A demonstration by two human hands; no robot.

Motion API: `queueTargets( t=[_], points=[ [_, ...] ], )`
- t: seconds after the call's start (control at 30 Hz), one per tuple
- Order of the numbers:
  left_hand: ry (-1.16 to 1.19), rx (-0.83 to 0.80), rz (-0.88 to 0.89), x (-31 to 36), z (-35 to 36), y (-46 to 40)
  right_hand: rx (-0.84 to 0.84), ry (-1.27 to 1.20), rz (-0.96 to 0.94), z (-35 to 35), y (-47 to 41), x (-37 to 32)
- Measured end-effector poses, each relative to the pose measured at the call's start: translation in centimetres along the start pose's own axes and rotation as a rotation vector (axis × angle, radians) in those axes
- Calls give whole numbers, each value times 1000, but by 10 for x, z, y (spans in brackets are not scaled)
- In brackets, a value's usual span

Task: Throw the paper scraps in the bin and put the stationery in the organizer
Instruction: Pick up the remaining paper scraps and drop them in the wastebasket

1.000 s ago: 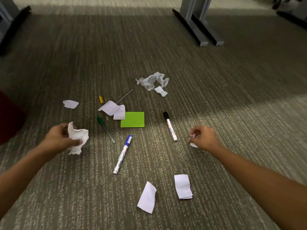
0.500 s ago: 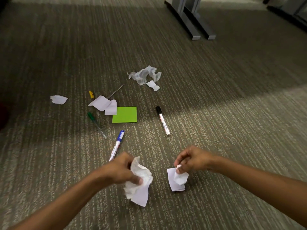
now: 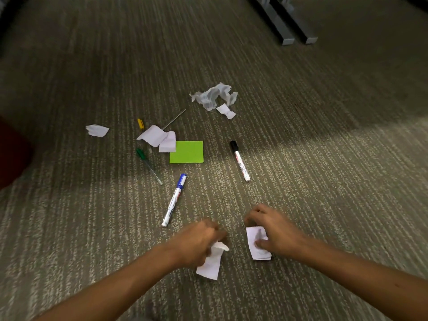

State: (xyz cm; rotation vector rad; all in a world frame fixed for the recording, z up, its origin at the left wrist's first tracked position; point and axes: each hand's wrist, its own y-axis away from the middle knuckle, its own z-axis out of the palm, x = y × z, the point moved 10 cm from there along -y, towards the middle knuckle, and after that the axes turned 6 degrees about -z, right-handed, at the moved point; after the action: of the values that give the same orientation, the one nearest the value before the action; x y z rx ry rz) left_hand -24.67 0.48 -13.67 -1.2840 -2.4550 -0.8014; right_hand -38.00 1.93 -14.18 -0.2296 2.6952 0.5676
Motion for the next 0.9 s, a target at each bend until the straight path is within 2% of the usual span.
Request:
queueTargets(
  t=[0.23,0.37,0.47,0.6,0.7,0.77,0.9],
  points=[
    [-18,29,14,1,3,0,-152,-47,-33,6,-7,-3],
    [-33,195,94,-5,-24,14,-208,-129,-56,-8,-17,-3],
    [-37,385,118,-20,-64,35,-110,-237,-86,-46,-35,-15],
    [-100,566,79,-51,-132,77,134,-300,-176,-115,-76,-57],
    [-129,740,-34,-82,-191,128,286,-365,-337,-161,-108,-115],
    [-184,925,-100,-97,-229,175,353,-411,-428,-184,-129,-156],
    [-438,1276,-207,-110,-296,274,519,-399,-679,-232,-163,-261]
  ],
)
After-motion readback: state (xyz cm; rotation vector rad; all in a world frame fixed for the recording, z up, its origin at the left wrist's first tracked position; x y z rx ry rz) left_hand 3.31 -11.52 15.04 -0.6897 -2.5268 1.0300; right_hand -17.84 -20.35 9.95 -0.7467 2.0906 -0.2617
